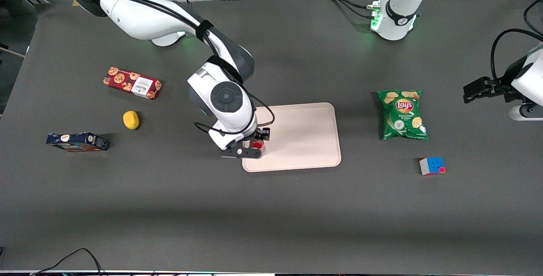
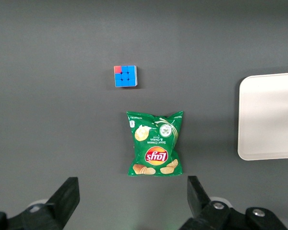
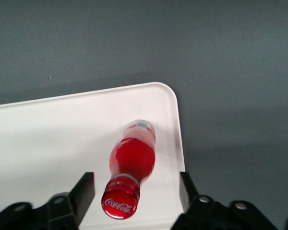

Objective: Place coke bottle on tray

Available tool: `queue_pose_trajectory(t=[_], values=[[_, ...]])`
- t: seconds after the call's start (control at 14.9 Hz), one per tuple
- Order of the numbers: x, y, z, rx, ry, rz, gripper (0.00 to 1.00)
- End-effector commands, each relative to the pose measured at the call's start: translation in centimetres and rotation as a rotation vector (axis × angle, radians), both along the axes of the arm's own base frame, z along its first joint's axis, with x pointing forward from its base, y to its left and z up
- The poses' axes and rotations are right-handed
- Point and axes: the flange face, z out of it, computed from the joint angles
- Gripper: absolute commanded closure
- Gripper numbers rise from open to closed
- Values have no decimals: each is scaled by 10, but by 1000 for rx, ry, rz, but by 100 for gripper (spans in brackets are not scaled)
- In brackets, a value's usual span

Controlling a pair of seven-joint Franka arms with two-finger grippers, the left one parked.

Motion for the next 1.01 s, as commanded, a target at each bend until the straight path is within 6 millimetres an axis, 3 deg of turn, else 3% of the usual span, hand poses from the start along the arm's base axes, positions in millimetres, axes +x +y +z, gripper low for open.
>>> queue_pose_trajectory(t=[0.0, 0.2, 0.4, 0.54, 0.74, 0.94], values=[[9, -17, 51, 16, -71, -67, 0], [18, -68, 124, 59, -129, -136, 0], [11, -128, 181, 32, -205, -91, 0], [5, -171, 204, 40, -210, -58, 0], [-7, -267, 230, 46, -204, 17, 0], [-34, -341, 238, 35, -180, 56, 0]])
